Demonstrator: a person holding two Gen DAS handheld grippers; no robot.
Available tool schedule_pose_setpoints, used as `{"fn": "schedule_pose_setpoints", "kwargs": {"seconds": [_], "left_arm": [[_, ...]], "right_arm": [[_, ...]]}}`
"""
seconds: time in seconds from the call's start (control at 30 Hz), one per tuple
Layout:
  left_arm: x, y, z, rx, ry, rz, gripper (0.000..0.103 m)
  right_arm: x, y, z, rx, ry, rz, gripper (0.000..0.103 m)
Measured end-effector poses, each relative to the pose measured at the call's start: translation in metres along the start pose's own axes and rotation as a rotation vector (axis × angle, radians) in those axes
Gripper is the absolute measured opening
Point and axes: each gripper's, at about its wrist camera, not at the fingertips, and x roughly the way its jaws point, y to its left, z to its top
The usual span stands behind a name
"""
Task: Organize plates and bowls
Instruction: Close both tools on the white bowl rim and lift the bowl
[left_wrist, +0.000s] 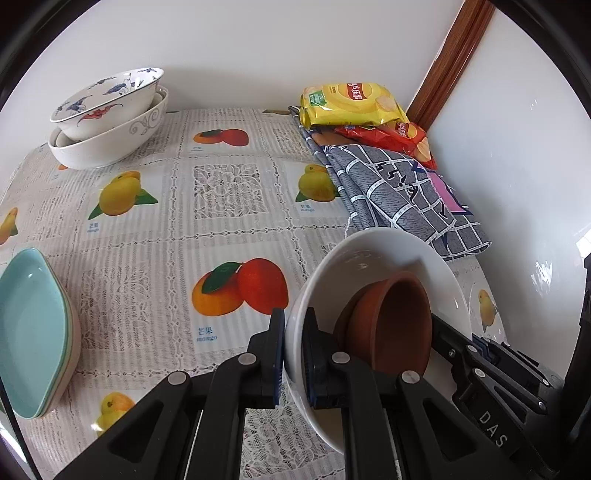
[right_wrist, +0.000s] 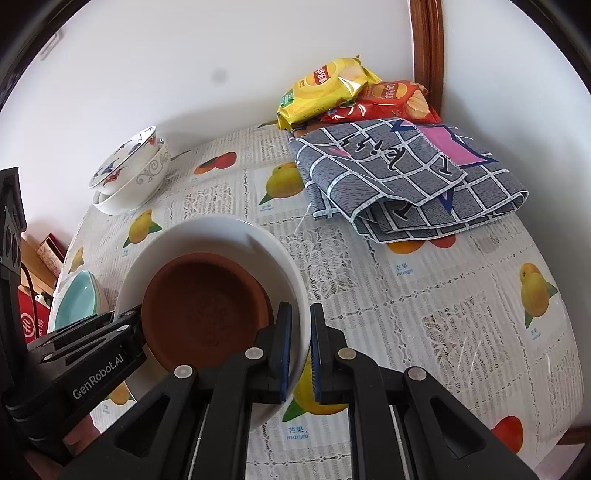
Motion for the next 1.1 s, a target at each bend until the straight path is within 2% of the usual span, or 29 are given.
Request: {"fn": "schedule_pose_setpoints", "kwargs": {"seconds": [0.67, 1.1], "left_arm": [[-0.055, 0.053, 0.005, -0.049, -0.083, 0.022, 0.010], [-0.073, 0.085, 0.004, -0.082, -0.105, 0.043, 0.010]], "right_arm": [[-0.024, 0.069, 0.003, -0.080, -0.051, 0.041, 0.009], [-0.024, 0.106, 0.004, -0.112, -0.056, 0.071, 0.009]]}}
